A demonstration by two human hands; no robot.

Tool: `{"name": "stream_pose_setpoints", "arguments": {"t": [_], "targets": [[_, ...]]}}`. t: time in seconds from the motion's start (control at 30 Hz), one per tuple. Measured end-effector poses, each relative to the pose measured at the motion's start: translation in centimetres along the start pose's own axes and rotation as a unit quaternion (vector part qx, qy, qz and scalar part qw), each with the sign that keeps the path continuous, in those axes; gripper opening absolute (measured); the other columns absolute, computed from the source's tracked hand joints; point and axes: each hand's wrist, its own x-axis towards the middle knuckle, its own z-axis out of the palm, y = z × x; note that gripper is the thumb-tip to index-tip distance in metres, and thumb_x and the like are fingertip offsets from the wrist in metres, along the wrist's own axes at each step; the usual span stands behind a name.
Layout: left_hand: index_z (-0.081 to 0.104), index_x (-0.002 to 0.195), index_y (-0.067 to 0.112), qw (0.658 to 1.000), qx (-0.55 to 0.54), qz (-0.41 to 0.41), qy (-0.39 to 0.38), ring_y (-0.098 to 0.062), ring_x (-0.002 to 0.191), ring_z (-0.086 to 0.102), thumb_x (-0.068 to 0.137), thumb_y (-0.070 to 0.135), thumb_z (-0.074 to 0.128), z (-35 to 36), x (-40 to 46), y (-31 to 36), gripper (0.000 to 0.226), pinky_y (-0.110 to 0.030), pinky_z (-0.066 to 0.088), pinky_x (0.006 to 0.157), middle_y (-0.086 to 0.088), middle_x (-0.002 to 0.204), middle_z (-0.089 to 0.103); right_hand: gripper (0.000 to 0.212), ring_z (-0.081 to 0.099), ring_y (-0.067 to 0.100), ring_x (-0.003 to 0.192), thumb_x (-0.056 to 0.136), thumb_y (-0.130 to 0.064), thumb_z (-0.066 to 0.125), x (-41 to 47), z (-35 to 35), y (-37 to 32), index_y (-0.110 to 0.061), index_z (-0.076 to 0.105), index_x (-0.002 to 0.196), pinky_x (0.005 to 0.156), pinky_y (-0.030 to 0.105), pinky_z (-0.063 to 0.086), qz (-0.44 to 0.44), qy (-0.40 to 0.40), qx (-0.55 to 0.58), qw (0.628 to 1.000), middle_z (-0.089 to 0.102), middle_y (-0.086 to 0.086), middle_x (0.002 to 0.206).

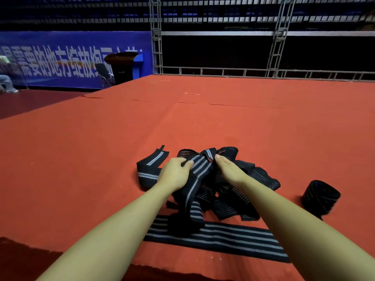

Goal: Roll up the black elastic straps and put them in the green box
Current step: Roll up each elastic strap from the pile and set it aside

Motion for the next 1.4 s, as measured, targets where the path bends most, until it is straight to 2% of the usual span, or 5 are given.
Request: {"name": "stream_pose_setpoints", "arguments": {"t": [0.47, 0.67, 0.87, 1.1, 1.4], "targets": [[0.059, 0.075, 0.033, 0.993, 0.097, 0.062, 0.009, -0.026, 0.08, 0.062, 0.103, 0.049, 0.052, -7.8, 5.2, -1.3, 0.033, -0.041, 0.052, 0.076, 0.005, 0.077, 0.065, 0.059, 0.063, 0.022, 0.103, 0.104, -0.061, 0.037, 4.6, -0.4, -1.2, -0.014, 0.07, 0.117, 0.09, 0.033, 0.042, 0.021, 0.08, 0.017, 0.996, 0.069, 0.007, 0.124], [0.064, 0.083, 0.017, 0.992, -0.013, 0.114, 0.052, -0.013, 0.069, 0.053, 0.103, 0.041, 0.055, -8.1, 4.4, -0.2, 0.032, -0.041, 0.049, 0.07, -0.003, 0.076, 0.066, 0.092, 0.071, 0.024, 0.105, 0.091, -0.085, 0.026, 4.0, 3.1, -6.6, -0.012, 0.071, 0.122, 0.093, 0.036, 0.05, 0.109, -0.186, 0.162, 0.963, 0.077, 0.008, 0.116], [0.077, 0.103, 0.008, 0.943, -0.297, 0.01, -0.147, -0.01, 0.079, 0.066, 0.103, 0.051, 0.052, -7.9, 1.1, 2.2, 0.05, -0.034, 0.06, 0.067, -0.004, 0.088, 0.075, 0.035, 0.072, 0.03, 0.099, 0.104, -0.031, 0.059, 2.3, 3.7, -10.2, -0.003, 0.066, 0.124, 0.091, 0.043, 0.06, -0.065, -0.09, 0.343, 0.933, 0.071, 0.022, 0.12], [0.068, 0.088, 0.009, 0.932, -0.338, -0.129, -0.037, -0.018, 0.061, 0.06, 0.093, 0.077, 0.045, -7.4, -0.1, 2.6, 0.071, -0.037, 0.061, 0.066, -0.005, 0.078, 0.065, 0.021, 0.072, 0.019, 0.09, 0.104, -0.016, 0.058, -1.0, 0.7, -9.7, -0.011, 0.068, 0.122, 0.082, 0.032, 0.061, -0.12, -0.14, 0.253, 0.95, 0.075, 0.011, 0.108], [0.071, 0.106, 0.005, 0.894, -0.433, -0.07, 0.095, -0.02, 0.078, 0.074, 0.091, 0.014, 0.077, -8.5, 0.7, 3.5, 0.018, -0.033, 0.062, 0.077, -0.013, 0.097, 0.076, 0.027, 0.075, 0.02, 0.083, 0.096, -0.019, 0.068, -5.1, -4.0, -9.9, -0.007, 0.071, 0.12, 0.069, 0.028, 0.062, -0.04, -0.237, 0.179, 0.954, 0.074, 0.018, 0.11]]}}
